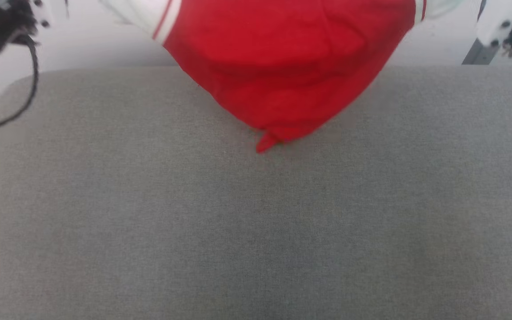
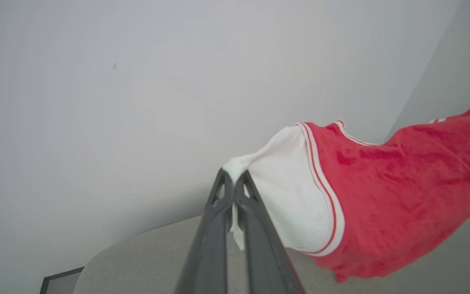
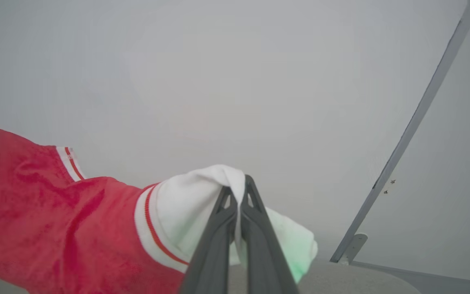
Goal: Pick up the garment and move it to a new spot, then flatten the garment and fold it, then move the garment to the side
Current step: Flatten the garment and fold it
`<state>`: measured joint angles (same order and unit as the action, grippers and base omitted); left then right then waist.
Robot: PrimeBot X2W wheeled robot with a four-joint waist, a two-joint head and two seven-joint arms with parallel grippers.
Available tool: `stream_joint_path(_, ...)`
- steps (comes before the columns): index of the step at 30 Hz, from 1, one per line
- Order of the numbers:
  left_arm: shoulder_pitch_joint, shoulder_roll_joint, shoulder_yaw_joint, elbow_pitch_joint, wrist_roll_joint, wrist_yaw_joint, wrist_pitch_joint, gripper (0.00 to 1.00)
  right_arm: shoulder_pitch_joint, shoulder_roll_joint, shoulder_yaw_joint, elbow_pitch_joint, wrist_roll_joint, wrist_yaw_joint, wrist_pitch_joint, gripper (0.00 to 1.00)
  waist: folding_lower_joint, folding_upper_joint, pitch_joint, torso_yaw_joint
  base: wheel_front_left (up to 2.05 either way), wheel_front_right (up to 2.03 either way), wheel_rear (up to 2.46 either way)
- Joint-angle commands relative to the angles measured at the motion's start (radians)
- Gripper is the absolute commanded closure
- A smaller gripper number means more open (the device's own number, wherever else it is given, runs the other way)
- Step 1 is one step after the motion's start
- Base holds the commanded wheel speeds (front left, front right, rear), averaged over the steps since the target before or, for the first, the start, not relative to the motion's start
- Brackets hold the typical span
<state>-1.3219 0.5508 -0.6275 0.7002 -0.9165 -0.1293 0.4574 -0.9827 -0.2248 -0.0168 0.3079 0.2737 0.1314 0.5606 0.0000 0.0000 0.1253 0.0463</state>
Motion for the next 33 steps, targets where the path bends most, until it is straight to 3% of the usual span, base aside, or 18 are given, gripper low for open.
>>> stream_joint_path(1,-0.023,0.005,0.002,-0.002,-0.004,-0.001,-0.011,1.0,-0.027,0.001,0.011,0.021,-0.004,-0.001,-0.018,1.0,0.0,0.0,-0.007,0.002,0.0,0.0,0.0)
stream_joint_path(22,-0.164,0.032,-0.036,0.061,0.018,-0.001,-0.233,1.0,-0.278,-0.024,0.036,0.307,-0.096,-0.002,-0.266,1.0,0.0,0.0,0.057,0.007,0.0,0.0,0.0)
stream_joint_path(33,-0.372,-0.017,-0.03,0.152,0.123,0.005,-0.505,1.0,-0.519,-0.038,-0.003,0.458,-0.316,-0.001,-0.619,1.0,0.0,0.0,0.267,0.003,0.0,0.0,0.0)
